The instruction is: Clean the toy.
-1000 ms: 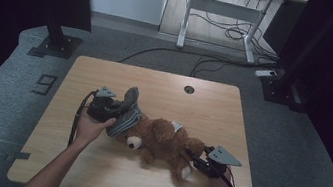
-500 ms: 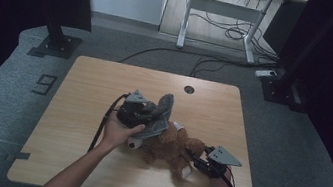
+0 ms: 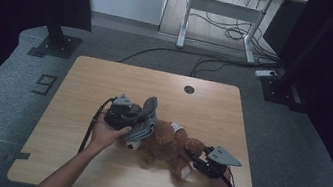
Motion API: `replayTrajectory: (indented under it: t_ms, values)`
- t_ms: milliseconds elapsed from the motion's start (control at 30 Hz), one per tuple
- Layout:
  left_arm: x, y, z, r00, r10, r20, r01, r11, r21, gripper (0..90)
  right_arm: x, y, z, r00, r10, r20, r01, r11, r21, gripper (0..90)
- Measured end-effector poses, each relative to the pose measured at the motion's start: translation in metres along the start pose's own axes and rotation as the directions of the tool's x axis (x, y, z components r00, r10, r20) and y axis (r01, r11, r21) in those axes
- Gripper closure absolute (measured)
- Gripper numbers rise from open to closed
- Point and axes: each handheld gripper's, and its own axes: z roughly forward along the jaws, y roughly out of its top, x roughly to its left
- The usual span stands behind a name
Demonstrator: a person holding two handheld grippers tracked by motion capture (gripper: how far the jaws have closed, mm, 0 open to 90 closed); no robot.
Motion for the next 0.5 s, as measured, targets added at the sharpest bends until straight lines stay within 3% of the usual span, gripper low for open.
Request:
replayTrajectory:
  t_ms: [200,333,400,500]
  values:
    - [0.02,-0.011,-0.023,0.9976,-0.042,-0.055,0.04,0.9988,-0.027,76.7,0.0,0.0,0.0,1.0,-0.002,0.002,0.002,1.0,0.001,58.2]
    - [0.03,-0.016,-0.032,0.9921,-0.066,-0.107,0.062,0.9974,-0.035,76.6,-0.001,0.0,0.0,1.0,0.0,0.001,0.0,1.0,0.001,58.1]
    - [0.031,-0.014,-0.036,0.9886,-0.072,-0.132,0.065,0.9962,-0.058,76.7,-0.001,0.0,0.0,1.0,0.001,0.005,-0.001,1.0,0.003,58.1]
    - [0.026,-0.004,-0.037,0.9893,-0.058,-0.134,0.048,0.9962,-0.072,76.8,-0.002,0.0,-0.001,0.9999,0.003,0.01,-0.003,1.0,0.005,58.1]
